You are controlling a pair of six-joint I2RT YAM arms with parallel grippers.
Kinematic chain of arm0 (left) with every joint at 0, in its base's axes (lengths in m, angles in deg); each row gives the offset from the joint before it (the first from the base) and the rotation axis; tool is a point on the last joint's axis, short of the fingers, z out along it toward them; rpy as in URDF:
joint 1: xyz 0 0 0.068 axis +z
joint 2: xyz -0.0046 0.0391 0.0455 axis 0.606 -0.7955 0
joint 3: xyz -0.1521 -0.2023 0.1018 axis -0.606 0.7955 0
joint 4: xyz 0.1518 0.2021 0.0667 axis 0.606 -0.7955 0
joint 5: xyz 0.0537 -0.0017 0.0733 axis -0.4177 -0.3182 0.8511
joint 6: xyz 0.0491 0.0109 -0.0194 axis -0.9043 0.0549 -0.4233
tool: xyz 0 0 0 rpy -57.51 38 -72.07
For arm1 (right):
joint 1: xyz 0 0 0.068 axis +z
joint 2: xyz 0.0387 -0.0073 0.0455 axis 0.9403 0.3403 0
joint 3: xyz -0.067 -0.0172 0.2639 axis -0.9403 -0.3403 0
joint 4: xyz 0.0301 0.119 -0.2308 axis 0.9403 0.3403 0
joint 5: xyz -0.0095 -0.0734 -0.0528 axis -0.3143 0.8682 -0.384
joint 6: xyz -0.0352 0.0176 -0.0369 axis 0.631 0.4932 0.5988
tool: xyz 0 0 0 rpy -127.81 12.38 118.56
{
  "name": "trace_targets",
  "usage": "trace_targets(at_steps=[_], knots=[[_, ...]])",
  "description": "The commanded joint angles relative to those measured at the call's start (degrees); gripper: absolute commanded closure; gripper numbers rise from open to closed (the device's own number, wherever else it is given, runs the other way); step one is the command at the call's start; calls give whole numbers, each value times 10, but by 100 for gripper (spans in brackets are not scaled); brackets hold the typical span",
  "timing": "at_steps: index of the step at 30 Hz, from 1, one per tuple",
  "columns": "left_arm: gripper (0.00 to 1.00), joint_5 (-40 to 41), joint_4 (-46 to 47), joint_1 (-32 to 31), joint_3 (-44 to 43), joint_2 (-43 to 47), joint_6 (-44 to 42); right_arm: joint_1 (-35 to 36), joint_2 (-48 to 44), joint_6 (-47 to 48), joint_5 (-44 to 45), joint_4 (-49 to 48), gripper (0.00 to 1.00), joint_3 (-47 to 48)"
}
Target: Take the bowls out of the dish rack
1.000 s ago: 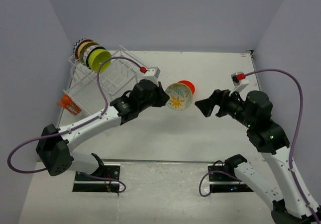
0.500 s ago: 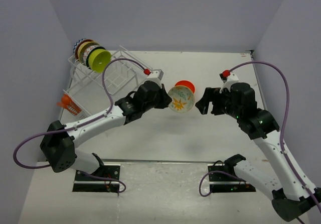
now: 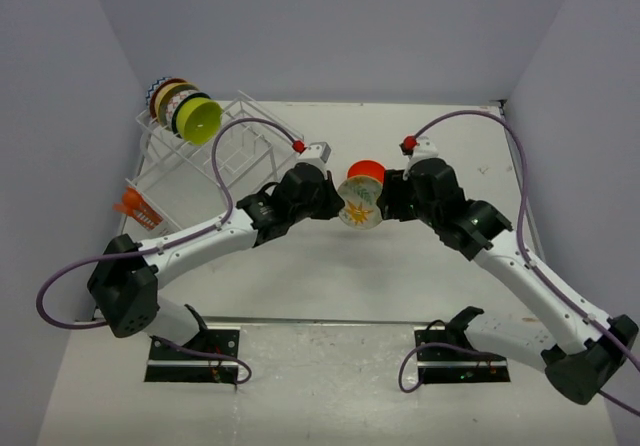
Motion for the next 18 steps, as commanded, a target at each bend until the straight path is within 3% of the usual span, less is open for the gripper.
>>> trace_targets(at_steps=[1, 6, 8, 13, 18], knots=[[100, -1, 36, -6, -37, 8, 22, 21, 42, -15, 123, -36, 46, 22], [100, -3, 36, -8, -35, 21, 23, 28, 66, -22, 154, -57, 60, 2], [100, -10, 36, -8, -34, 24, 25, 29, 61, -23, 148, -77, 76, -13], [100, -28, 41, -9, -34, 29, 16, 32, 24, -20, 127, -144, 99, -49], [100, -33, 40, -9, -40, 48, -3, 32, -8, -32, 106, -181, 100, -71]])
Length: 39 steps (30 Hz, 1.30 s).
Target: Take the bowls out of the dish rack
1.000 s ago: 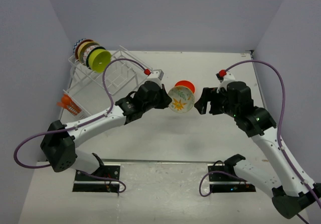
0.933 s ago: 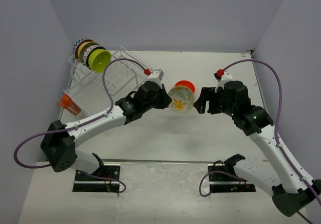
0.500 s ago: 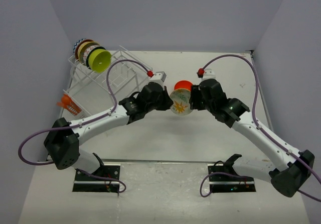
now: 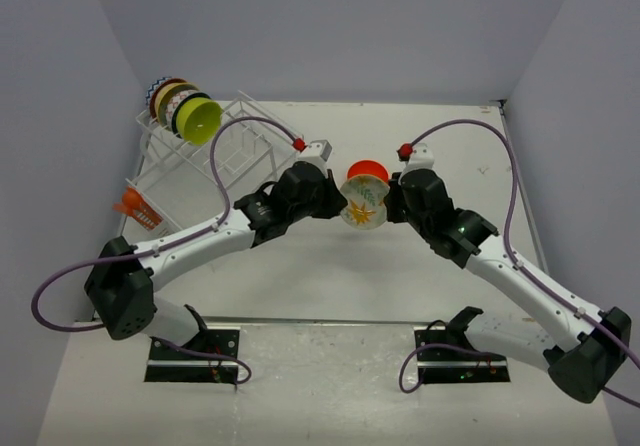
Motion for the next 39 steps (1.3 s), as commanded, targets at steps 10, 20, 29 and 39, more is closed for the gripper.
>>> trace_targets(at_steps=[10, 20, 29, 39], knots=[[100, 0, 10, -5, -45, 79, -33, -2, -44, -38, -27, -72, 100, 27], [100, -9, 17, -5, -43, 80, -24, -1, -26, -20, -32, -83, 100, 46], [100, -11, 21, -5, -48, 82, -25, -3, -20, -12, -22, -80, 100, 49], [99, 4, 18, -5, -49, 94, -31, -6, -25, -18, -50, -73, 100, 57]])
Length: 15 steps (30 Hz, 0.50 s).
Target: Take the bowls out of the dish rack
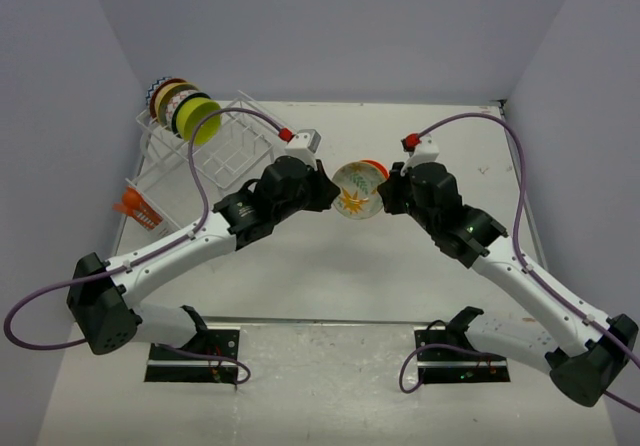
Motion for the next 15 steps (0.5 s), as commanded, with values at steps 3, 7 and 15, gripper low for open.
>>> trace_targets(at_steps=[3, 7, 15], knots=[[96, -21, 43, -6, -34, 26, 4, -5, -5, -14, -8, -35, 100, 31], [75, -18, 44, -6, -34, 27, 4, -7, -8, -19, -11, -31, 100, 32], [50, -16, 50, -6, -33, 18, -2, -18, -10, -17, -6, -30, 100, 37]])
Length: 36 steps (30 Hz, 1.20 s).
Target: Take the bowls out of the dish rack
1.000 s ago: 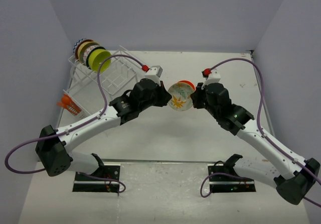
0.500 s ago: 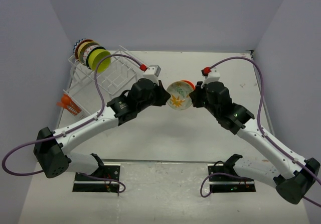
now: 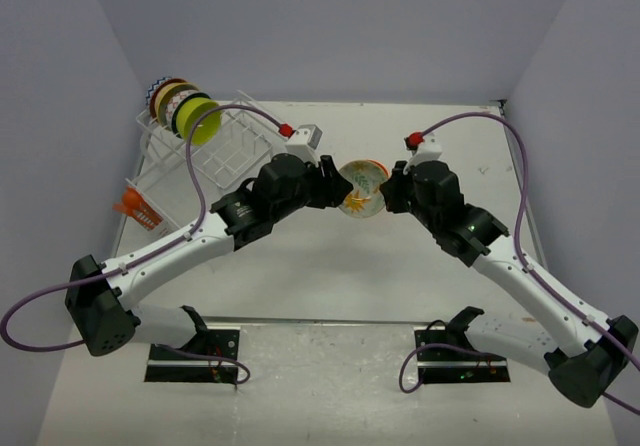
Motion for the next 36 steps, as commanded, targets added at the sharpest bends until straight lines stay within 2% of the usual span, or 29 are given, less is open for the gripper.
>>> trace_targets(at_steps=[1, 2, 6, 10, 17, 21, 31, 35, 36], knots=[[48, -1, 31, -2, -22, 8, -2, -9, -8, -10, -1, -36, 100, 35], [44, -1, 31, -1, -22, 8, -2, -12, -7, -9, -3, -34, 100, 35], [40, 12, 23, -2, -24, 13, -9, -36, -1, -4, -20, -30, 100, 36], [0, 62, -6, -2, -27, 30, -16, -66, 12, 3, -52, -16, 100, 44], [0, 150, -75, -2, -56, 77, -50, -118, 56, 11, -90, 2, 100, 62], [0, 207, -148, -2, -95, 107, -83, -157, 96, 19, -117, 27, 100, 96], [0, 434, -359, -1, -193, 134, -130, -224, 249, 10, -200, 50, 100, 182], [0, 538, -419, 13, -192, 131, -122, -231, 309, 8, -212, 78, 100, 243], [0, 542, -427, 20, -190, 131, -117, -230, 316, 8, -210, 81, 100, 248]])
